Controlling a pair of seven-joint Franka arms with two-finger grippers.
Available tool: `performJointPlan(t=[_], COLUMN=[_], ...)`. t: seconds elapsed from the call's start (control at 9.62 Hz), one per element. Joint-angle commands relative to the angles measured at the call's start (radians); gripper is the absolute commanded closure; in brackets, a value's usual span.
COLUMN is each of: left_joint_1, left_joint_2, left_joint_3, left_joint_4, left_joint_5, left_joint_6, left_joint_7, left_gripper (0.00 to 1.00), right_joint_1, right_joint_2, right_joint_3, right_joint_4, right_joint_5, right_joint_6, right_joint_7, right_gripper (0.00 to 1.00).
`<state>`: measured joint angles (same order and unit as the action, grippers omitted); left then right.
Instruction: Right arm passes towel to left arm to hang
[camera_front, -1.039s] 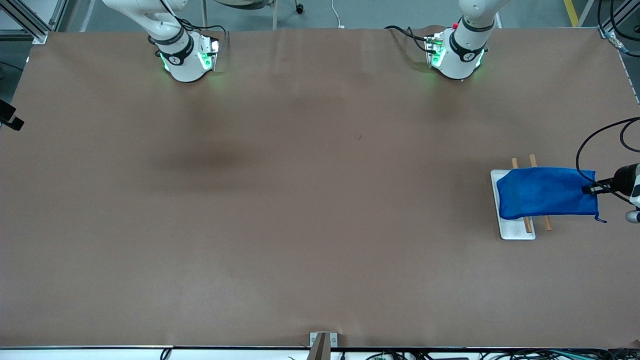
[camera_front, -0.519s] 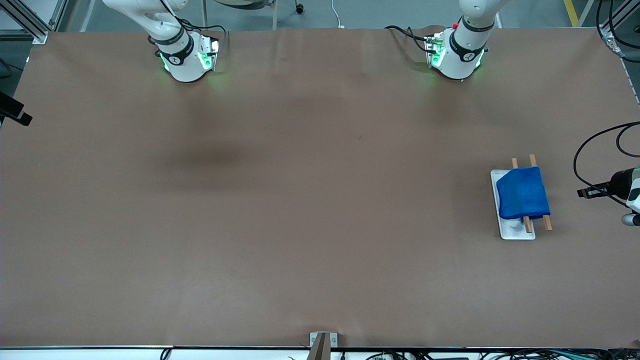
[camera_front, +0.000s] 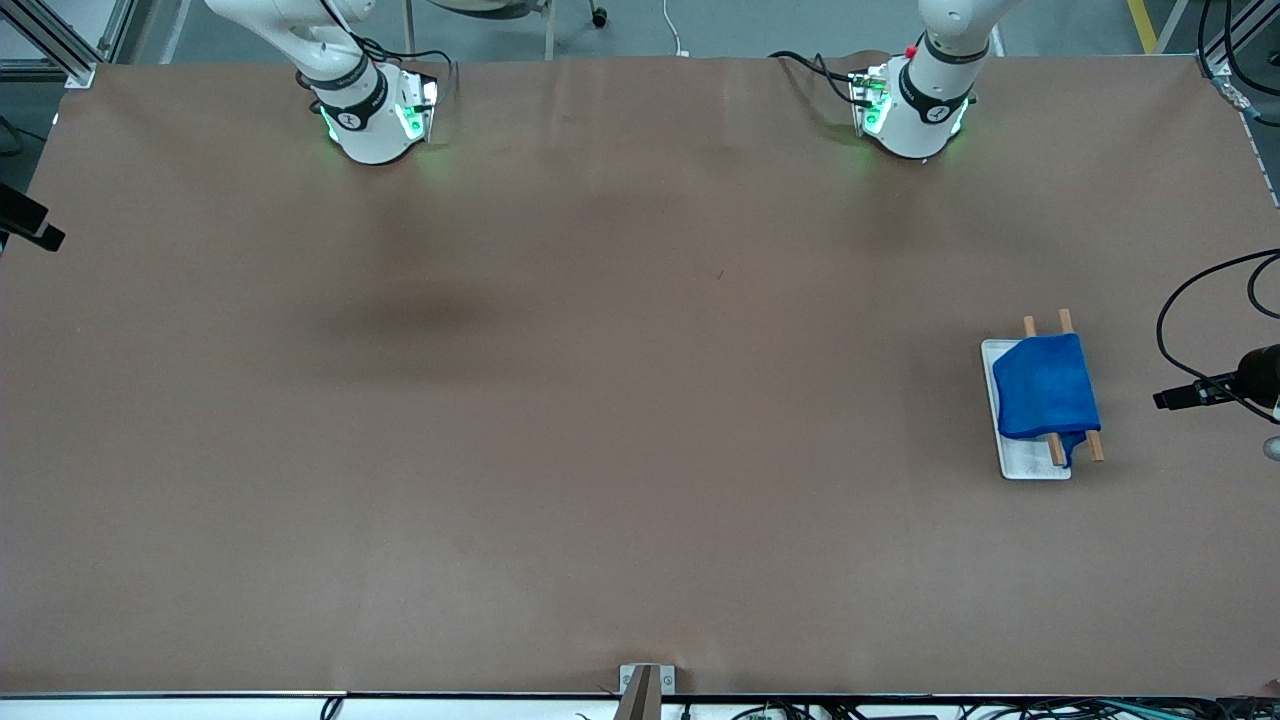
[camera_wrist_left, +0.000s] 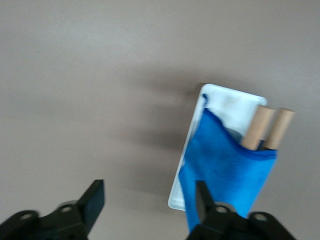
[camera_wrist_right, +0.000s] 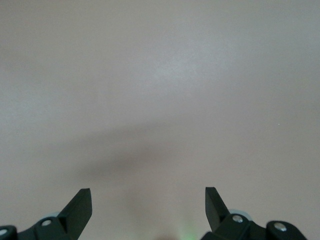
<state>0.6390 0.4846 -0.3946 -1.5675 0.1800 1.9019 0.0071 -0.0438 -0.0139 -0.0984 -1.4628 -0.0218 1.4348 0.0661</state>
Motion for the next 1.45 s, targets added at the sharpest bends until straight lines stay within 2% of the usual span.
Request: performJointPlan(t=[0.0, 0.21, 0.42, 0.62, 0.83, 1.35], left_joint_1=[-0.004, -0.004, -0.004, -0.002, -0.002, -0.008], left_joint_2=[-0.052, -0.133, -0.200, -0.216, -0.266, -0.302], left_joint_3=[-0.064, -0.160, -0.255, -0.315, -0.363, -0.409], left_joint_4=[0.007, 0.038, 0.125, 0.211, 0.260, 0.282], left_joint_5=[0.010, 0.009, 0.010, 0.010, 0.010, 0.006], left_joint_6=[-0.070, -0.177, -0.335, -0.443, -0.513, -0.514], left_joint_7=[-0.016, -0.082, -0.163, -0.156, -0.147, -0.078], left_gripper=[0.00, 0.00, 0.00, 0.00, 0.00, 0.00], right_joint_1=[0.001, 0.001, -0.002, -0.004, -0.005, -0.007], right_joint_2=[0.002, 0.002, 0.002, 0.002, 0.002, 0.002], right_joint_3=[0.000, 0.000, 0.000, 0.000, 0.000, -0.003], right_joint_4=[0.010, 0.009, 0.009, 0.009, 0.009, 0.009], right_joint_5=[0.000, 0.000, 0.000, 0.000, 0.000, 0.003], right_joint_6=[-0.002, -0.002, -0.005, -0.004, -0.007, -0.008], right_joint_7=[0.009, 0.008, 0.006, 0.006, 0.006, 0.008], right_gripper=[0.00, 0.00, 0.00, 0.00, 0.00, 0.00])
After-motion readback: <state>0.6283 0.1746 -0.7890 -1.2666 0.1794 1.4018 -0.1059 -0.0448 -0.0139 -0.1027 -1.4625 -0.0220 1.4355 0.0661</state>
